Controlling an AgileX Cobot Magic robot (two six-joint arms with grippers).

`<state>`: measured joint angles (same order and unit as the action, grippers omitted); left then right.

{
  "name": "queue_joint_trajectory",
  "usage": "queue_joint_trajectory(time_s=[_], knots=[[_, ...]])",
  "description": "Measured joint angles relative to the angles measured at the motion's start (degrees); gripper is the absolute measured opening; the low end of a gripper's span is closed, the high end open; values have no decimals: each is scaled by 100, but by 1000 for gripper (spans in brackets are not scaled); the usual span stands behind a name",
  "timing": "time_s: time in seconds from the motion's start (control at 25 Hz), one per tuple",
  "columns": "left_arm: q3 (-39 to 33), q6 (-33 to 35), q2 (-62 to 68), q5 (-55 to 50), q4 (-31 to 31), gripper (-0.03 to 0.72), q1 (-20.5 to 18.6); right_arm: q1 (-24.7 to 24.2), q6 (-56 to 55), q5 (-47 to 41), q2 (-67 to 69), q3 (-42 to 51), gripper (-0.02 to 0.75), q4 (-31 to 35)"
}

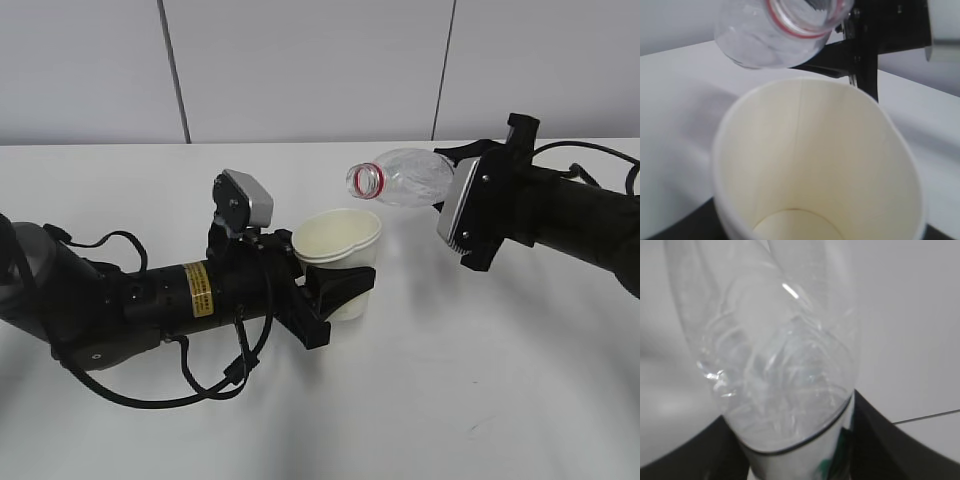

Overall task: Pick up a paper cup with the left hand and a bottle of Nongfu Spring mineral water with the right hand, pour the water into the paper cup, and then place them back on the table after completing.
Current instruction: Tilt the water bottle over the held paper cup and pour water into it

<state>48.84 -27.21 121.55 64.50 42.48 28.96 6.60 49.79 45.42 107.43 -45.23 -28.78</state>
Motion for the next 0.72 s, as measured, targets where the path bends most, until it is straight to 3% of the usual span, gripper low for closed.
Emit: queue_joint_trajectory(time_s=[0.72], knots=[[0,0,0,0,85,354,0,0,881,102,0,0,375,255]])
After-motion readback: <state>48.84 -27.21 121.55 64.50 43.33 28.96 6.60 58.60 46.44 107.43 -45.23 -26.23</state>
